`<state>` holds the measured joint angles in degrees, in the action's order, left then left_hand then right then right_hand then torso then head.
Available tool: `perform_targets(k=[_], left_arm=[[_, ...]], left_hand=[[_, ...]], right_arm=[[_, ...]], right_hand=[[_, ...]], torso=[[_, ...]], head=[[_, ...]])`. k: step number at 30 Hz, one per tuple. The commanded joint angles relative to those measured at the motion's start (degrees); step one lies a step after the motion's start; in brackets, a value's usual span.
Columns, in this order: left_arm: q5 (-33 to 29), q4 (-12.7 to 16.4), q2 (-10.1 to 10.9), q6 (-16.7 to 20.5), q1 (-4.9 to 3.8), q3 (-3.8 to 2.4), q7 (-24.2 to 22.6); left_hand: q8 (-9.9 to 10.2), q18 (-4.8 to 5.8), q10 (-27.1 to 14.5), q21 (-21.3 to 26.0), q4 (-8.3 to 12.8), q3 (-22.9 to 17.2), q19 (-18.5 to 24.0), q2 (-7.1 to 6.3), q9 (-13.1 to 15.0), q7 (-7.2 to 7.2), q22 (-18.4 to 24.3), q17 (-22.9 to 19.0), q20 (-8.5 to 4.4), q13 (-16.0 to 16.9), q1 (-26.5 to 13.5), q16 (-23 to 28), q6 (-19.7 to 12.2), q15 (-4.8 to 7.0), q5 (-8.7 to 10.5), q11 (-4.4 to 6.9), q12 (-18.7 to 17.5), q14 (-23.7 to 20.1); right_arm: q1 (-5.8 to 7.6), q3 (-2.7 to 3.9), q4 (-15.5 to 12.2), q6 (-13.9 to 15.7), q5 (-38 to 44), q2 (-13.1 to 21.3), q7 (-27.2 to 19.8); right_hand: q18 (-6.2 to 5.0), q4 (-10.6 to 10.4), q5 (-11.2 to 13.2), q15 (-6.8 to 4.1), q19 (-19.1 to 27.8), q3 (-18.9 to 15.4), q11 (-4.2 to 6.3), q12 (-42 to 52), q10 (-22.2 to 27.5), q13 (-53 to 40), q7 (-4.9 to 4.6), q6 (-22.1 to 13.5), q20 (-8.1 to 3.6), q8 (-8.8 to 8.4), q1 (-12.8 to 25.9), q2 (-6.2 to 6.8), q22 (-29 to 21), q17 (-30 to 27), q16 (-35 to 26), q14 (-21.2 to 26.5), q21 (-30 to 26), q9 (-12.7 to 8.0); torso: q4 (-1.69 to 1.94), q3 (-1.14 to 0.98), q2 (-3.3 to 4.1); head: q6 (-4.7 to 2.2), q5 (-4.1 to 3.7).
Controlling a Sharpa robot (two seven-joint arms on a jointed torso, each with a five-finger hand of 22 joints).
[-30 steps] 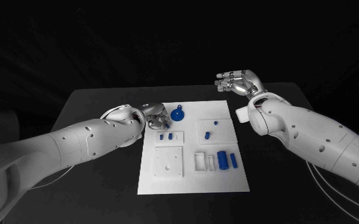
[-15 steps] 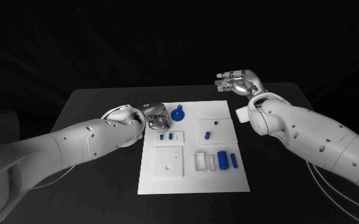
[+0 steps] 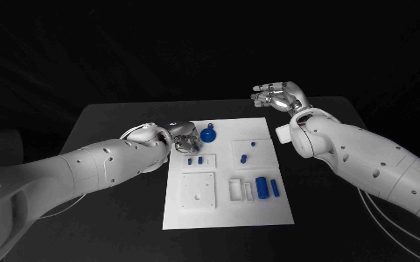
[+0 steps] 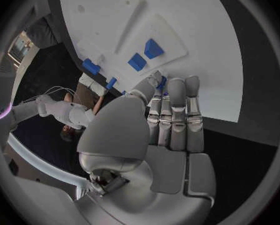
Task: Assemble the parts on the task board
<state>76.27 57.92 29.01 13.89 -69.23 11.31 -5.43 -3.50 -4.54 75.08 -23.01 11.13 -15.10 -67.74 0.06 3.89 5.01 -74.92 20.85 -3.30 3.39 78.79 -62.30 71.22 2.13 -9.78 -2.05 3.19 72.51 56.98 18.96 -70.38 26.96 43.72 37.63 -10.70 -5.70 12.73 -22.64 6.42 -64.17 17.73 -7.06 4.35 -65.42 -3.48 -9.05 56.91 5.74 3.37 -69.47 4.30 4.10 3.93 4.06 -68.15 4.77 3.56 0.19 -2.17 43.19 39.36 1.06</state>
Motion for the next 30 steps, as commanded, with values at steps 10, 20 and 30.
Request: perform_targets(k=[10,20,30], left_arm=[[1.89,-0.29,-0.64,-1.90,0.68,0.86,1.45],[1.93,0.34,-0.03,-1.21,0.68,0.88,1.20],[1.94,0.34,0.09,-0.29,0.68,0.88,0.98]], left_hand=[[-0.04,-0.68,-3.96,-0.24,0.62,-0.20,1.01,-0.13,-0.19,0.71,-1.31,-0.29,0.44,-0.01,0.30,-0.40,-2.87,-0.66,0.25,-1.42,0.19,-1.21],[-0.06,-1.74,-6.43,-1.13,1.17,-2.73,1.19,-2.37,-0.24,0.71,-1.28,-0.73,1.32,-0.02,-0.56,-0.94,-6.47,-1.29,0.17,-2.28,0.18,-1.30],[-0.05,-1.92,-7.17,-1.29,0.82,-3.99,1.15,-3.49,-0.29,0.47,-1.24,-1.18,1.47,-0.03,-0.71,-1.00,-8.96,-1.44,0.02,-2.55,0.17,-1.36]], right_arm=[[-0.01,0.01,0.10,-0.90,0.23,-0.07,-0.39],[-0.03,0.01,0.15,-0.89,0.22,0.07,-0.38],[-0.08,0.01,0.21,-0.89,0.22,0.10,-0.40]], right_hand=[[-0.45,0.31,-0.30,-0.04,0.37,0.15,-0.10,-0.19,0.37,0.09,-0.03,0.21,0.12,0.14,0.60,0.06,-0.08,-0.08,-0.21,0.48,-0.26,-0.04],[-0.45,0.31,-0.30,-0.04,0.37,0.15,-0.10,-0.19,0.37,0.09,-0.03,0.21,0.12,0.14,0.60,0.06,-0.08,-0.08,-0.21,0.48,-0.26,-0.04],[-0.44,0.32,-0.32,-0.03,0.41,0.07,-0.12,-0.19,0.42,0.09,-0.04,0.12,0.14,0.14,0.57,0.06,-0.08,-0.08,-0.21,0.52,-0.27,-0.04]], torso=[[-0.01,0.00,-0.01],[0.06,0.06,-0.02],[-0.03,0.06,0.00]], head=[[0.12,-0.06],[0.06,-0.14],[-0.02,0.02]])
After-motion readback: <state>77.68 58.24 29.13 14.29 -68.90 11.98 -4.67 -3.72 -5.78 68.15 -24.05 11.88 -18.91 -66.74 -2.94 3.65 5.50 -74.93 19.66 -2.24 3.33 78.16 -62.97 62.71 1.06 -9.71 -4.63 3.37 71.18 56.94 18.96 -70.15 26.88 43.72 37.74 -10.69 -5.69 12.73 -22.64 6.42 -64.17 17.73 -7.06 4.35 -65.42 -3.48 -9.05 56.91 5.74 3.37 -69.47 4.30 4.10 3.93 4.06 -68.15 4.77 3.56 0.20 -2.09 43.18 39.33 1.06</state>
